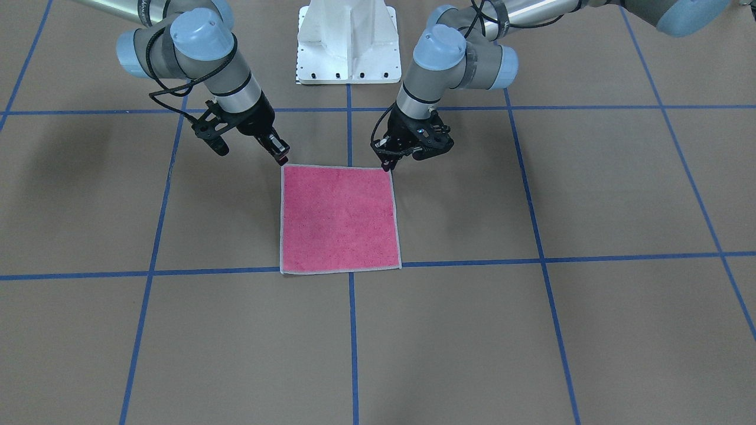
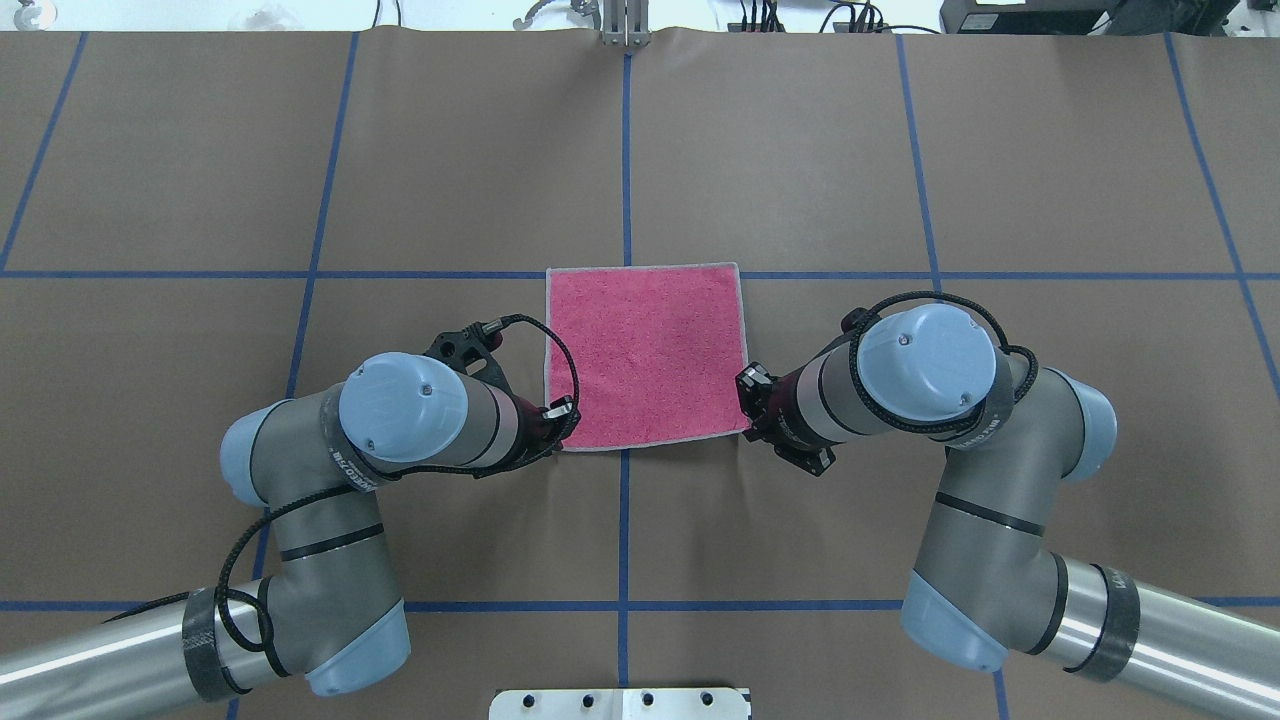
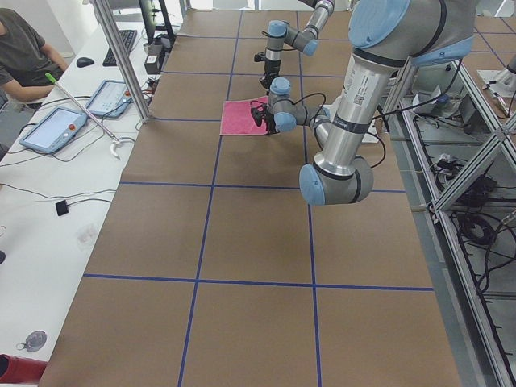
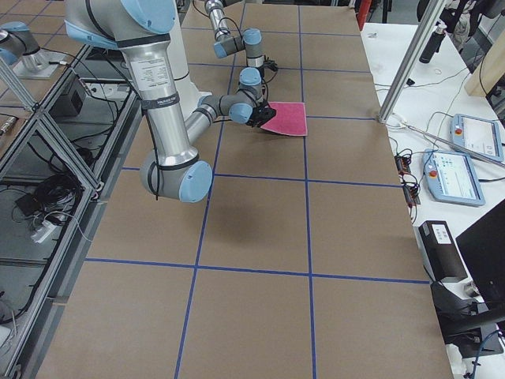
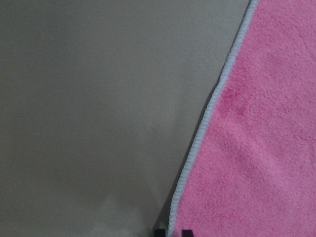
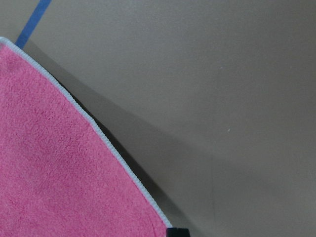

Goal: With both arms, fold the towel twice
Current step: 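Close both grippers on the two near corners of the pink towel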

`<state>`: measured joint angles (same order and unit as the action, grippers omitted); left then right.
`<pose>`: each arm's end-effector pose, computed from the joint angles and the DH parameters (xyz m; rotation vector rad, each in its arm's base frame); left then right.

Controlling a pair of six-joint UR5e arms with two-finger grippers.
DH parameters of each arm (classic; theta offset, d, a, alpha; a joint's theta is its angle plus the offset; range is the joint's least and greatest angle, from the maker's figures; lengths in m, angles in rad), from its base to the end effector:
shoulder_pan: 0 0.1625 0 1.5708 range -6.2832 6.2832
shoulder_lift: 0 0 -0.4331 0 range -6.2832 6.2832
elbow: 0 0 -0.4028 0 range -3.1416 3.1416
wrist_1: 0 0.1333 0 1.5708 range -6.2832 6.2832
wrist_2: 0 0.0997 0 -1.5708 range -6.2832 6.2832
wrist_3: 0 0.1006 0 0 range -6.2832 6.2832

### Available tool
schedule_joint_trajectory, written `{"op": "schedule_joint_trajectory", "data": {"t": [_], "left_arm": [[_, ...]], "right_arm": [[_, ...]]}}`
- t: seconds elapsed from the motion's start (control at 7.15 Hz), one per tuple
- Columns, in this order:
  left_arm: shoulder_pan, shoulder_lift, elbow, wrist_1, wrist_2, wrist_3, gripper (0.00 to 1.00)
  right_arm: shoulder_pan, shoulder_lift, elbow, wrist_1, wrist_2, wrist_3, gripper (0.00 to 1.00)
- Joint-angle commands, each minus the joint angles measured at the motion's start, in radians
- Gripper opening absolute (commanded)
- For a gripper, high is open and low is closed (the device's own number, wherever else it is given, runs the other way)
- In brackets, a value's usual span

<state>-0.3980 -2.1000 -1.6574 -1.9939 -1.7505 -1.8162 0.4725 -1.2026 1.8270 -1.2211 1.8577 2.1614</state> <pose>0.5852 -0.3711 0.2680 -0.0847 1.0568 -0.4896 -0.5030 -0.3748 0.3028 -0.3306 -0.9802 0.8309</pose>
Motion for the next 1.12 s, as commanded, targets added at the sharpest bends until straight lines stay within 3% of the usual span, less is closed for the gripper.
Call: {"op": "schedule_joint_trajectory", "data": {"t": [0.0,0.14,0.7,0.98], "left_arm": [[-0.001,0.000,-0.004,0.001,0.000,0.000,0.14],[-0.001,0.000,-0.005,0.003,0.000,-0.002,0.00],[-0.004,0.009,-0.030,0.004,-0.003,-0.003,0.00],[-0.004,0.012,-0.073,0.006,-0.006,-0.006,0.00]], "right_arm": [[0.000,0.000,0.000,0.000,0.001,0.000,0.00],[0.000,0.000,0.000,0.000,0.001,0.000,0.00],[0.002,-0.002,0.014,-0.002,0.003,0.000,0.00],[0.002,-0.020,0.050,0.000,0.044,0.001,0.00]]}}
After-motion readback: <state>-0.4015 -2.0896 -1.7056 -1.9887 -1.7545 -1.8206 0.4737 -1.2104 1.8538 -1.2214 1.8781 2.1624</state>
